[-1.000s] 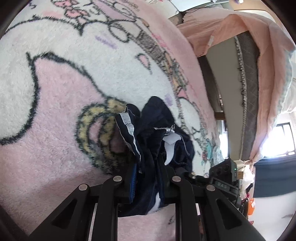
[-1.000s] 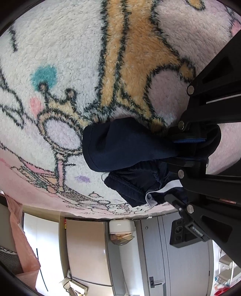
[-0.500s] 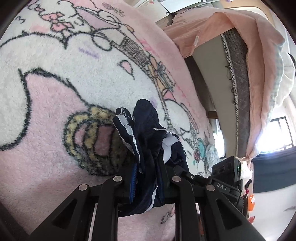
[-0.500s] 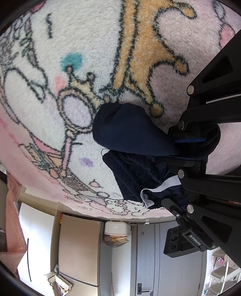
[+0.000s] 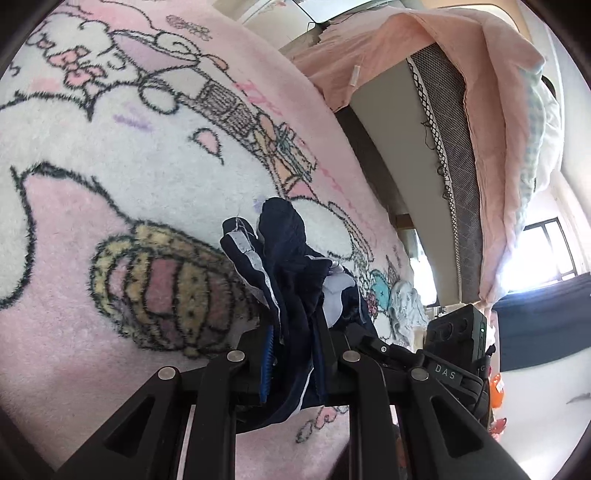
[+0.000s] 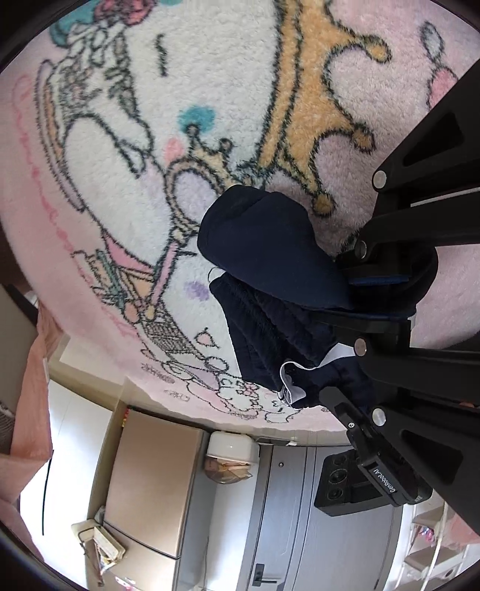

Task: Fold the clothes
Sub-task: 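Lift the folded navy pants off the rug with both grippers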

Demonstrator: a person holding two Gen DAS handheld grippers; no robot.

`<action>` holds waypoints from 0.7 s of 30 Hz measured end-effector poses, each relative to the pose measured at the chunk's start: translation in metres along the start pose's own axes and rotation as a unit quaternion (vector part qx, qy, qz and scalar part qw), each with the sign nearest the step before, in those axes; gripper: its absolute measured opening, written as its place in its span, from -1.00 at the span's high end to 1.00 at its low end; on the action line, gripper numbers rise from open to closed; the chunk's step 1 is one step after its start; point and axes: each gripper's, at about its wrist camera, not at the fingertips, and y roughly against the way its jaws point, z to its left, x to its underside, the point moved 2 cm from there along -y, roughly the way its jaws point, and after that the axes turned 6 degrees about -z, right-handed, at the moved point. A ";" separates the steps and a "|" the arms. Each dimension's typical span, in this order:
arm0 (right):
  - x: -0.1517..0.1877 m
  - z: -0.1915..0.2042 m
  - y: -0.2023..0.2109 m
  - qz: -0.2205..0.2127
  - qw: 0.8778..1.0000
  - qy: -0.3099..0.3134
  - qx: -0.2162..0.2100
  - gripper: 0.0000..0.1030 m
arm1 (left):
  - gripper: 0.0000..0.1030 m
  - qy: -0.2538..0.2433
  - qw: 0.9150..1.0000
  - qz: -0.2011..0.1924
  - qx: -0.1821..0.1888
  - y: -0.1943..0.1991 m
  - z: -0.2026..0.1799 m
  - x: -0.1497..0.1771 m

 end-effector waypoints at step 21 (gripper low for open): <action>-0.024 -0.025 0.104 -0.075 0.996 -0.029 0.027 0.84 | 0.70 -0.083 0.994 0.060 0.033 -0.046 -0.122 0.002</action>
